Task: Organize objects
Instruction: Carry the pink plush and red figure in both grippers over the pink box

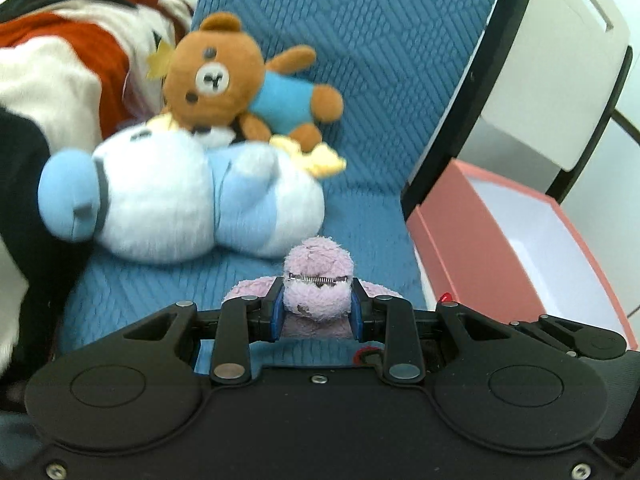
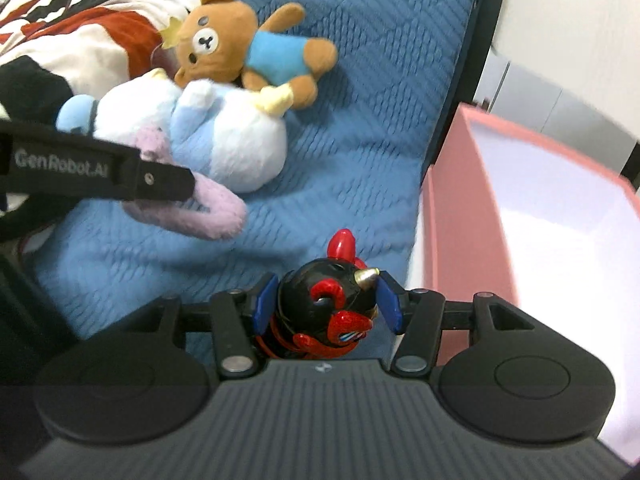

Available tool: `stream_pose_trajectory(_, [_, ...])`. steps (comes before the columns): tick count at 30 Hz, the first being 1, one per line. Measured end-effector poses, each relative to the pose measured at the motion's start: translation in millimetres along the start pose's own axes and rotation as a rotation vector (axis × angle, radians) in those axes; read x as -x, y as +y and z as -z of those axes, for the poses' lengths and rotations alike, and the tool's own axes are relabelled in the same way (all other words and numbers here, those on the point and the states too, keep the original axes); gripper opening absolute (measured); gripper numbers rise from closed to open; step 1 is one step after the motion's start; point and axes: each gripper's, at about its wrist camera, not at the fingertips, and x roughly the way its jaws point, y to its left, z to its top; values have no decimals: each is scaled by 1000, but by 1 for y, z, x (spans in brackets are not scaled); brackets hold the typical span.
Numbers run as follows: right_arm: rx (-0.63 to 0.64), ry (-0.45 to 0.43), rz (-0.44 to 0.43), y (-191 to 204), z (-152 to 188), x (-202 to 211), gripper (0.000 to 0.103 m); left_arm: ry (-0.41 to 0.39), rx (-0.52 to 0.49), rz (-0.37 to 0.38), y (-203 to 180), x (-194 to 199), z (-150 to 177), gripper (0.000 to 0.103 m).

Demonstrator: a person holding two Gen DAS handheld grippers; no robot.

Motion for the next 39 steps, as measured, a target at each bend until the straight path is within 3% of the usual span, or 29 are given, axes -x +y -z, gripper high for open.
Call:
stream_pose_trajectory(8, [-26, 9, -42, 1, 7, 2, 60, 46, 17, -34, 4, -8, 4, 29])
stream_pose_trajectory(10, [-75, 9, -93, -6, 6, 3, 75, 55, 27, -35, 7, -11, 3, 29])
stream_pose_trajectory(12, [-113, 13, -114, -10, 6, 3, 83, 61, 32, -42, 9, -12, 3, 29])
stream_pose_trajectory(15, [-117, 37, -114, -10, 6, -3, 83, 63, 39, -50, 10, -14, 3, 29])
stream_pose_trajectory(18, [-119, 81, -167, -7, 8, -11, 82, 70, 42, -58, 11, -16, 2, 29])
stream_pose_trajectory(22, [-126, 68, -183, 0, 10, -13, 82, 79, 47, -67, 12, -18, 2, 29])
stream_pose_trajectory(26, [-107, 55, -145, 3, 10, -12, 65, 83, 53, -69, 13, -18, 2, 29])
stream_pose_trajectory(33, [-188, 52, -136, -9, 8, -6, 57, 74, 72, -59, 15, -15, 0, 29])
stream_pose_trajectory(39, [-197, 56, -114, -16, 6, 5, 57, 58, 73, -66, 13, -8, -2, 29])
